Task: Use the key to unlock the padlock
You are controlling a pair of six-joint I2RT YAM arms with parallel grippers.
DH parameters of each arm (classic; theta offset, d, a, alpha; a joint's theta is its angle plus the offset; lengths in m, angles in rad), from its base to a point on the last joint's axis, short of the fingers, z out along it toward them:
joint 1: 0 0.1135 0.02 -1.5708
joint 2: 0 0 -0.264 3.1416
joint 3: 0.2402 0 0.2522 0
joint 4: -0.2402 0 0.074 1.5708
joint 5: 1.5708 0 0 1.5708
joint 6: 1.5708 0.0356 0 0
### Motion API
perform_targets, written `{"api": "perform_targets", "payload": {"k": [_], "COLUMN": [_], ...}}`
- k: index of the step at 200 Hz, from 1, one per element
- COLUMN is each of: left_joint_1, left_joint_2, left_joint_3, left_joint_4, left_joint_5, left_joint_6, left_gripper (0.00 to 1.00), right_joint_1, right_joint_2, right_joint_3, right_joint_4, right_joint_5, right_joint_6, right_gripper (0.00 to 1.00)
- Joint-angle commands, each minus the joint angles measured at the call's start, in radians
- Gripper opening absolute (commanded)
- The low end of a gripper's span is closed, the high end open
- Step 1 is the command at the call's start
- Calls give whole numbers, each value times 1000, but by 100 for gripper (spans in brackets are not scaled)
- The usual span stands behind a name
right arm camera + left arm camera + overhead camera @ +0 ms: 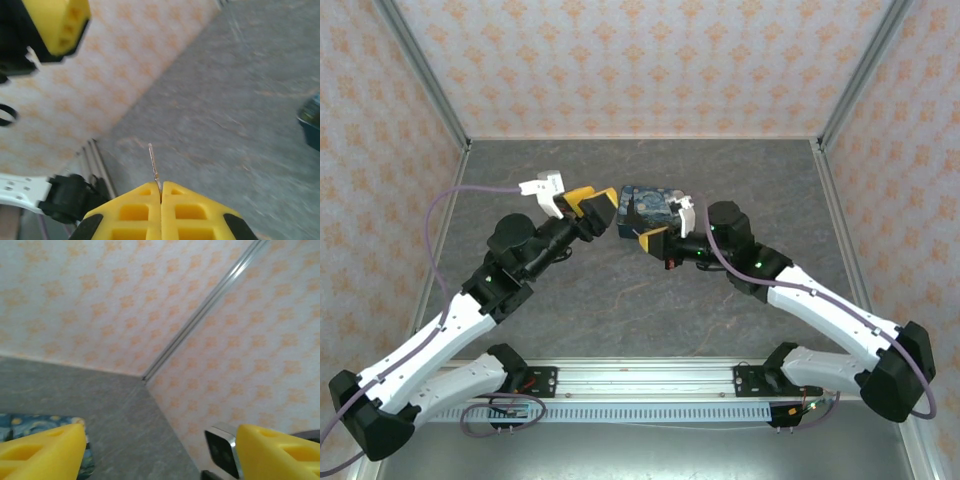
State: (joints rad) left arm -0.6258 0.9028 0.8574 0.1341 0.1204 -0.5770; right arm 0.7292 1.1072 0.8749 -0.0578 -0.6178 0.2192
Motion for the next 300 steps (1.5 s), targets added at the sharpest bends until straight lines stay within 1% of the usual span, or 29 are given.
{"api": "perform_targets", "payload": {"k": [1, 29, 44, 61, 75, 88, 121, 147, 178, 197, 211, 234, 262, 300], "left_joint_1": [17, 78, 137, 209, 243, 254, 265, 264, 264, 264, 265, 264, 264, 264], "left_joint_2": [73, 203, 285, 397, 507, 606, 829, 948, 998, 1001, 1001, 980, 950, 857], "left_joint_3": [69, 115, 137, 173, 222, 278, 395, 455, 445, 414, 383, 316, 209, 53], "left_joint_4": [-212, -293, -317, -316, -319, -331, -318, -322, -312, -304, -306, -311, -295, -262], "left_joint_5": [-80, -76, -56, 19, 85, 112, 166, 176, 162, 172, 159, 118, 96, 52], "left_joint_6": [37, 31, 1, -27, -17, 1, -3, -29, -50, -53, -52, -49, -60, -78], "left_gripper": [89, 100, 100, 100, 100, 100, 100, 100, 100, 100, 100, 100, 100, 100], "right_joint_1": [-8, -8, -8, -9, -8, -8, -8, -8, -8, -8, -8, -8, -8, -8], "right_joint_2": [-28, -43, -59, -70, -69, -62, -43, -36, -35, -28, -21, -11, -3, 13], "right_joint_3": [36, 25, 3, -21, -43, -64, -110, -113, -107, -103, -101, -93, -85, -80], "right_joint_4": [-188, -245, -246, -242, -223, -201, -140, -144, -147, -149, -152, -156, -160, -162], "right_joint_5": [106, 176, 199, 211, 206, 197, 155, 153, 155, 157, 159, 159, 162, 165], "right_joint_6": [-124, -134, -120, -98, -75, -48, 2, 5, 0, -1, -3, -1, 1, 0], "right_gripper": [0, 0, 0, 0, 0, 0, 0, 0, 0, 0, 0, 0, 0, 0]}}
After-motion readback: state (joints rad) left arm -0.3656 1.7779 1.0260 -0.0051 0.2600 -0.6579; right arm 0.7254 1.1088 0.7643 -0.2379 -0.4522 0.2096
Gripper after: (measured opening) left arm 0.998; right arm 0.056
